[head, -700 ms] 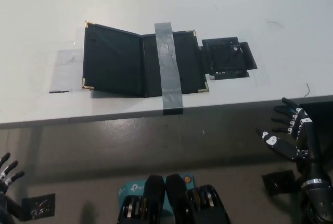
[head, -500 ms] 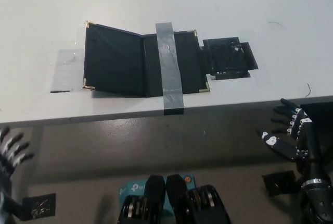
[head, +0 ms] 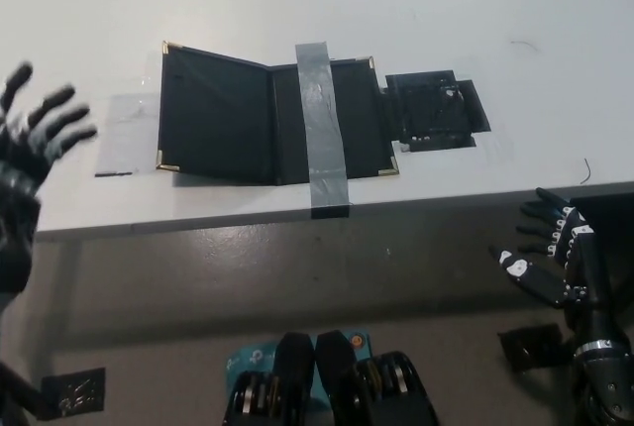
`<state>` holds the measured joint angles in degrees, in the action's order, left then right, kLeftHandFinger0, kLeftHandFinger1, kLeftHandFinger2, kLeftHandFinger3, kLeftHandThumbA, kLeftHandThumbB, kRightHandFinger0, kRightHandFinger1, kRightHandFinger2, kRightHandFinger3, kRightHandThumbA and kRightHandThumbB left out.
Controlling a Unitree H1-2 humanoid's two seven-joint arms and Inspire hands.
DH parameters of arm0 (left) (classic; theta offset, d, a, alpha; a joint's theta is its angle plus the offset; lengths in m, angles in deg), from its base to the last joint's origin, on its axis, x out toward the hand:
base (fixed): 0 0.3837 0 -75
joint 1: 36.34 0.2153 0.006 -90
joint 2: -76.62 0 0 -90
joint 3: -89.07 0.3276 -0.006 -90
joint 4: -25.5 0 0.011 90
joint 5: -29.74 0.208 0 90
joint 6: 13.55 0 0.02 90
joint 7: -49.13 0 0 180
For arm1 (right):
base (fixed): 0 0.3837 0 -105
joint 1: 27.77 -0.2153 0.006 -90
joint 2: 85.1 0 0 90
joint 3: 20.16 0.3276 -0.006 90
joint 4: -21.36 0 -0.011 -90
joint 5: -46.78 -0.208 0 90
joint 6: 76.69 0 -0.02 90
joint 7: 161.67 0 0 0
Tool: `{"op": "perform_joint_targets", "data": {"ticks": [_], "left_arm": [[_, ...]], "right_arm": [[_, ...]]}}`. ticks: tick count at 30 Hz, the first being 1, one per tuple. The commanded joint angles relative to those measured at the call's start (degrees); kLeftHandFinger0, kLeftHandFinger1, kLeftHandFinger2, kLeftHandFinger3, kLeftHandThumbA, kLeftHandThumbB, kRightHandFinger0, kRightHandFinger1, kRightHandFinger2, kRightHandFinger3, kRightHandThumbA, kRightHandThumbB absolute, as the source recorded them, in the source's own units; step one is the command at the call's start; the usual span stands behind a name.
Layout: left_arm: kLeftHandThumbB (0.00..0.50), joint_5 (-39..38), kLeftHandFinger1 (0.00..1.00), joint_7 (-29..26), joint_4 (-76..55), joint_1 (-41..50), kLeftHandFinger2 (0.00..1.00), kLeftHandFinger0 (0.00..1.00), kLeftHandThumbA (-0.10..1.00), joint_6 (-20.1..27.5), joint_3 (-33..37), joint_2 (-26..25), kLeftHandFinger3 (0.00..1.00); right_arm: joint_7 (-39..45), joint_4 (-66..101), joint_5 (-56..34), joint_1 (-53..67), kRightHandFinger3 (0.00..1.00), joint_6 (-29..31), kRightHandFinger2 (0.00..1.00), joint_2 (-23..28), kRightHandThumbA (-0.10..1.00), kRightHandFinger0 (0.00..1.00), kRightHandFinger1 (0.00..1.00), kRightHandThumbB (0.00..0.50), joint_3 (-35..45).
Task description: The robot uses its left hand to push the cover of the diary kept in the middle of the desk towards the right to close it
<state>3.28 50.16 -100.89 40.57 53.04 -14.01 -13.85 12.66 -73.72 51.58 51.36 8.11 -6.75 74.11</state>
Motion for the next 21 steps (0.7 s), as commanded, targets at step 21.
{"op": "perform_joint_targets", "data": {"ticks": [21], "left_arm": [[0.090,-1.7,1.00,-8.5,40.9,-14.4,1.00,1.00,1.00,0.5,-8.2,9.5,1.00]], "right_arm": [[-0.6,1.9,0.3,-1.2,0.84,0.3,0.72,0.5,0.89,0.48,0.62,0.091,0.5]]}}
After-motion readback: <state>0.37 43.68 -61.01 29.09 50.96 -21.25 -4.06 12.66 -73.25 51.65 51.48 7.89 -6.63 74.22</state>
